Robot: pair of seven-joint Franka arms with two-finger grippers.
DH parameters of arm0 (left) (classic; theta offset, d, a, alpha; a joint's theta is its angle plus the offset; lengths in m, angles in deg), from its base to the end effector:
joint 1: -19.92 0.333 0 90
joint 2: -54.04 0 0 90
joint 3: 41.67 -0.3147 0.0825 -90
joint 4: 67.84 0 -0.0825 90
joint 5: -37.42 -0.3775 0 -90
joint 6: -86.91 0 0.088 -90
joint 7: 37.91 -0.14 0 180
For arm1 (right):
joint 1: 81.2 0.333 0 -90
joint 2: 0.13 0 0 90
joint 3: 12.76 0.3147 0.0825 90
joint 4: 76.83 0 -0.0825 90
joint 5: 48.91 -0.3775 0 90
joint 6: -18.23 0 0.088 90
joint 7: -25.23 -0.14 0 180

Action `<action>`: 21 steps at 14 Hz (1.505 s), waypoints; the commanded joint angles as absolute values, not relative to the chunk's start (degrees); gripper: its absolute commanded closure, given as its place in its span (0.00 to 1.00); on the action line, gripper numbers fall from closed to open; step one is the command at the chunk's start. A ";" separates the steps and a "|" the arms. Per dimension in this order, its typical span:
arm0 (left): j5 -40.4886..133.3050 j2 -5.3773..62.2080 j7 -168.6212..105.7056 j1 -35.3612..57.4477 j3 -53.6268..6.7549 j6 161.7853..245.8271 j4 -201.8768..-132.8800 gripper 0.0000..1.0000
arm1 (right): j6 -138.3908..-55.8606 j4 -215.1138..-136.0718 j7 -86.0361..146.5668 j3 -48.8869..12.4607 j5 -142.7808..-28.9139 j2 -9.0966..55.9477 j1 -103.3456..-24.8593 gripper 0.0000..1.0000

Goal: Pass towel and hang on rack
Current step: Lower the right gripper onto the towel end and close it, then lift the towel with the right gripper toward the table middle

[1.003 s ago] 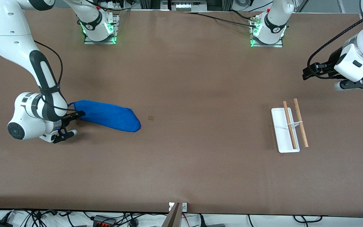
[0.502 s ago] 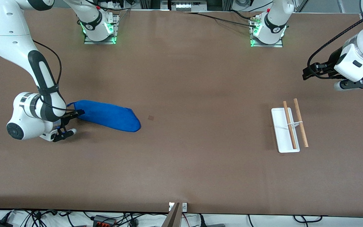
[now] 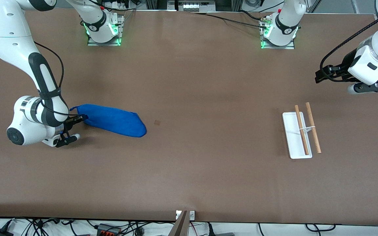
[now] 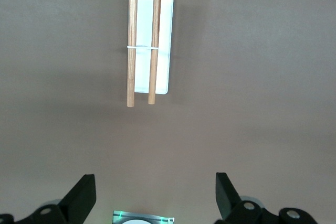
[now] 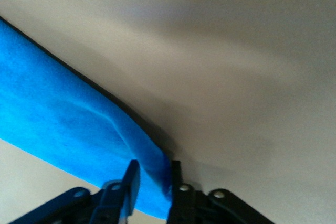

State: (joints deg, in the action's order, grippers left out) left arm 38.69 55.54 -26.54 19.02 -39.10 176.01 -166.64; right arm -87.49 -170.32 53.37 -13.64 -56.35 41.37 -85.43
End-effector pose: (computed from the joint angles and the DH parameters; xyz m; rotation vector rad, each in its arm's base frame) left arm 0.5251 -0.0352 0.5325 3.1235 0.2178 -0.2268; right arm 0.6035 -0.0392 0.1409 -2.7834 -0.4710 0.6632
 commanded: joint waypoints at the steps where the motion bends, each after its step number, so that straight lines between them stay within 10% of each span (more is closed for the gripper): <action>1: 39.61 54.48 -28.42 18.95 -39.48 174.80 -164.61 0.00 | -86.53 -169.38 54.59 -13.47 -57.35 41.71 -85.51 1.00; 11: 39.61 54.39 -28.50 19.04 -39.48 174.80 -164.61 0.00 | -64.49 -150.87 53.62 -6.37 -57.35 35.21 -84.28 1.00; 21: 41.11 54.39 -31.90 19.30 -39.48 174.45 -164.70 0.00 | -70.42 -137.74 22.27 25.27 -57.09 34.94 -84.19 1.00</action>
